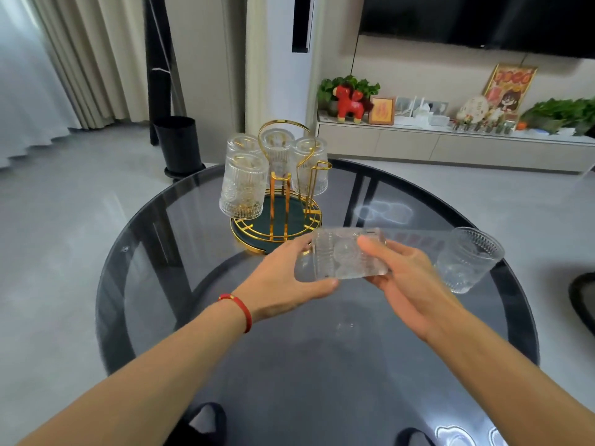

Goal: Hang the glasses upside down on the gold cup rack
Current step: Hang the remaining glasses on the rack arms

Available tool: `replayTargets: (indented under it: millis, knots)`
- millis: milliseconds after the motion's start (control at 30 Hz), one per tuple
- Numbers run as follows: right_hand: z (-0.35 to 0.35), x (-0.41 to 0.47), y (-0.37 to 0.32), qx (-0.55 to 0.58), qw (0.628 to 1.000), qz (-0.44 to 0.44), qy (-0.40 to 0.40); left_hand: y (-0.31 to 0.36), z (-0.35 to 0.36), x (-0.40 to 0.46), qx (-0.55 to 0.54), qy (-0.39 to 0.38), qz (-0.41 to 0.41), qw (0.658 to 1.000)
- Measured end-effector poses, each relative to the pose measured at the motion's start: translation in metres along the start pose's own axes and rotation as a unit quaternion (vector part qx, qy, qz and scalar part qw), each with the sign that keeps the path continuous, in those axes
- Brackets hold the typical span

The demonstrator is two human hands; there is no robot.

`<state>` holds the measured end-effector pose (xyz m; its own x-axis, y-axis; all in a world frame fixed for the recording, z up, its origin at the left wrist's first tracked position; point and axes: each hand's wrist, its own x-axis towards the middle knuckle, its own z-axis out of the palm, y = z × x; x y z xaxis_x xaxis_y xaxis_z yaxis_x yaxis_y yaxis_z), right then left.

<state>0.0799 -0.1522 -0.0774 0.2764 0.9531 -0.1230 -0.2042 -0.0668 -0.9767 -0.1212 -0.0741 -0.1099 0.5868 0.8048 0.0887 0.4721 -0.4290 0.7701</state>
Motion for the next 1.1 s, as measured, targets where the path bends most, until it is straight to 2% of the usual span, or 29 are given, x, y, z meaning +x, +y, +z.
replayTargets:
  millis: [133,233,333,500,800,1100]
  knots:
    - [0.002,0.012,-0.023,-0.107,0.977,-0.125,0.135,-0.016,0.007,0.005,0.219,0.067,0.021,0.973]
    - [0.017,0.029,-0.056,-0.194,0.942,-0.202,0.183,-0.029,0.013,0.008,0.294,0.054,-0.009,0.954]
    - [0.040,0.050,-0.085,-0.255,0.915,-0.247,0.191,-0.039,0.018,0.010,0.339,0.063,-0.010,0.939]
    - [0.071,0.078,-0.097,-0.309,0.890,-0.276,0.191,-0.046,0.030,0.010,0.339,0.078,-0.015,0.938]
    - [0.097,0.106,-0.067,-0.442,0.842,-0.285,0.120,-0.050,0.035,0.011,0.347,0.085,-0.016,0.934]
    - [0.086,0.118,-0.037,-0.454,0.828,-0.307,0.121,-0.044,0.033,0.011,0.347,0.079,-0.027,0.934]
